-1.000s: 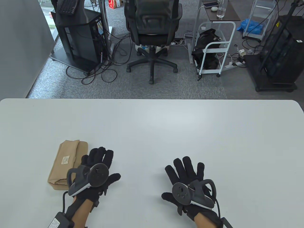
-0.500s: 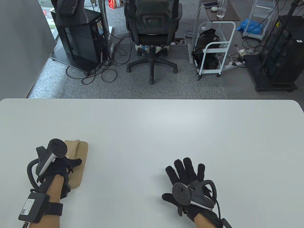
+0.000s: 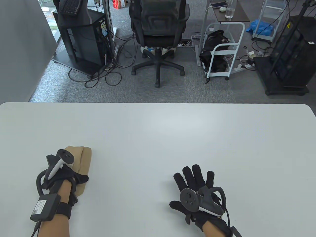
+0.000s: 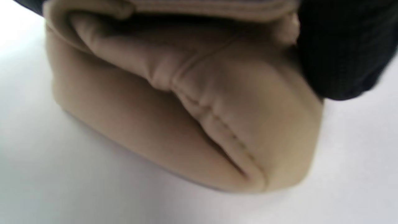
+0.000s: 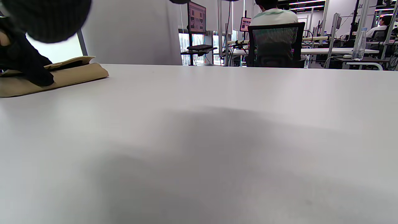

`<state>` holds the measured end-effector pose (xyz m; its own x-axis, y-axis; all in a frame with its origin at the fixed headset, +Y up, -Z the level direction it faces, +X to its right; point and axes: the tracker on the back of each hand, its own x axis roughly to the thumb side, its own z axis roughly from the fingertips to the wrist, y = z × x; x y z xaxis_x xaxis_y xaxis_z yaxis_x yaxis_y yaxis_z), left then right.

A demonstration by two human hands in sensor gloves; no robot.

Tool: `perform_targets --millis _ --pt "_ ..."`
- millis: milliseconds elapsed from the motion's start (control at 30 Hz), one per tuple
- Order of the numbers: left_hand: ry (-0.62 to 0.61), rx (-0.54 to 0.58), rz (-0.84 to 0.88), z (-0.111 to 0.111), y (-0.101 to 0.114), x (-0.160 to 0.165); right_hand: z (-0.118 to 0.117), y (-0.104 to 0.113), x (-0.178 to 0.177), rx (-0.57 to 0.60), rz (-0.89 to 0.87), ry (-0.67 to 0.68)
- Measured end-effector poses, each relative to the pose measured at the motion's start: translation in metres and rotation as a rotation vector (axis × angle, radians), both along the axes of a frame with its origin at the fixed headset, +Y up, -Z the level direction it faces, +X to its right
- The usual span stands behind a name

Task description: Twist to extend twist pen refills

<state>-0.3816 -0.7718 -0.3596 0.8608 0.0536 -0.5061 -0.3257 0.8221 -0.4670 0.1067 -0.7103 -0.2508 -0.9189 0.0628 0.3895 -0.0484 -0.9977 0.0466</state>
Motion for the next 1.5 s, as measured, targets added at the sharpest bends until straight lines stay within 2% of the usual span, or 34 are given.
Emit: perform_targets --millis 100,267,400,500,633,800,900,1100,1300,1433,1500 --pt "-0.014 0.012 -0.007 -0.001 0.003 0.004 0.0 0.0 0.0 -0.008 0.002 -0.001" --pt "0.005 0.112 -0.002 0.004 0.012 -0.002 0.0 0.0 0.002 -0.015 -0.002 -0.009" --pt "-0.073 0.199 -0.004 0.007 0.03 0.003 -0.002 0.001 0.004 -0.019 -0.013 -0.017" --pt "-0.18 0.285 0.029 0.008 0.049 0.019 -0.003 0.002 0.007 -0.014 -0.023 -0.026" --pt "-0.367 0.36 0.054 0.011 0.078 0.063 -0.002 0.006 0.011 0.004 -0.044 -0.035" --pt "-0.633 0.418 0.123 0.016 0.092 0.128 0.0 0.01 0.016 0.02 -0.081 -0.047" --pt "-0.754 0.419 0.155 0.017 0.09 0.165 0.0 0.011 0.02 0.025 -0.096 -0.056" --pt "-0.991 0.338 0.147 0.019 0.068 0.235 0.001 0.012 0.022 0.034 -0.106 -0.059" --pt "-1.089 0.231 0.134 0.018 0.037 0.271 0.001 0.009 0.02 0.023 -0.09 -0.054" --pt "-1.091 0.15 0.117 0.016 0.019 0.278 0.001 0.009 0.02 0.021 -0.09 -0.056" --pt "-1.078 0.124 0.161 0.015 0.012 0.277 0.001 0.009 0.02 0.018 -0.091 -0.058"
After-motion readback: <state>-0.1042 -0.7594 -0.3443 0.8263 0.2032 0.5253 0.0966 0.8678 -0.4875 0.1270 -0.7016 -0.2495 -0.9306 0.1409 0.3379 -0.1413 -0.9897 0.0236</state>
